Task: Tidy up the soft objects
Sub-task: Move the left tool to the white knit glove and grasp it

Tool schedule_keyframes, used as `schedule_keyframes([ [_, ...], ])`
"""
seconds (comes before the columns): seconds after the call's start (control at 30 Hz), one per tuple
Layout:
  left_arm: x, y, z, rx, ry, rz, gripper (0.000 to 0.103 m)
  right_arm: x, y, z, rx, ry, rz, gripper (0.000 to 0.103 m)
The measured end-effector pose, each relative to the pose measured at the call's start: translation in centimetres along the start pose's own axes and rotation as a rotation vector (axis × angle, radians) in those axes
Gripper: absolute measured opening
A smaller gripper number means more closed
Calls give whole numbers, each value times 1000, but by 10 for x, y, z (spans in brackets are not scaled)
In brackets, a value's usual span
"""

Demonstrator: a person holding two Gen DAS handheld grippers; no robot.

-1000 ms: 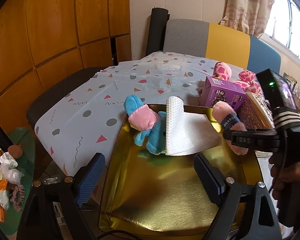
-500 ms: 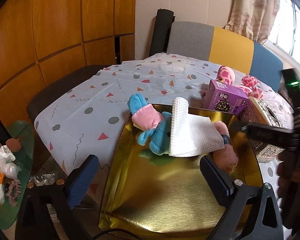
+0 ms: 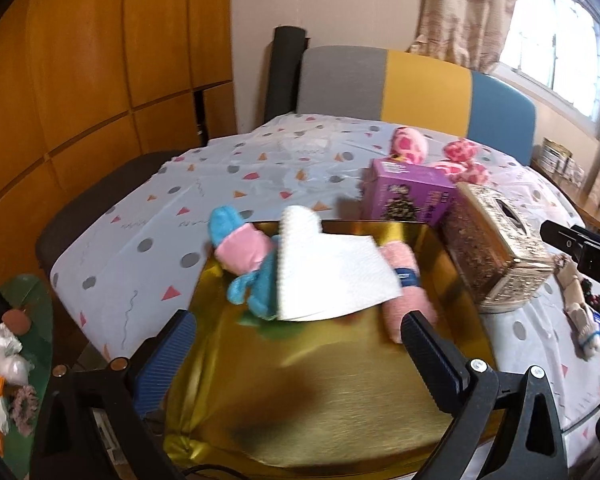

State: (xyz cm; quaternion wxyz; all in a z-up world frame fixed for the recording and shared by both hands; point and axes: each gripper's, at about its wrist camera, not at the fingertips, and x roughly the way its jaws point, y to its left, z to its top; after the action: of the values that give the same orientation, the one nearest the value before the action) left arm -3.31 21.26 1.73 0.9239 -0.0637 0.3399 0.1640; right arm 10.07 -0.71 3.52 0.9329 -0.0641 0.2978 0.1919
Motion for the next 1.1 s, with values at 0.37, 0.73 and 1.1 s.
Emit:
schedule_keyframes([
  [0.37,-8,-55,3,118,-1,-108,103,-52,-105,-20,131,-55,-200,77],
  [0.73,-11,-111,1,230,20,-214,103,-66,-227,-70,391,56,-358,77],
  [1.1,-12,-192,0,372,44,-352,103,-95,-318,-126,891,10,-408,77],
])
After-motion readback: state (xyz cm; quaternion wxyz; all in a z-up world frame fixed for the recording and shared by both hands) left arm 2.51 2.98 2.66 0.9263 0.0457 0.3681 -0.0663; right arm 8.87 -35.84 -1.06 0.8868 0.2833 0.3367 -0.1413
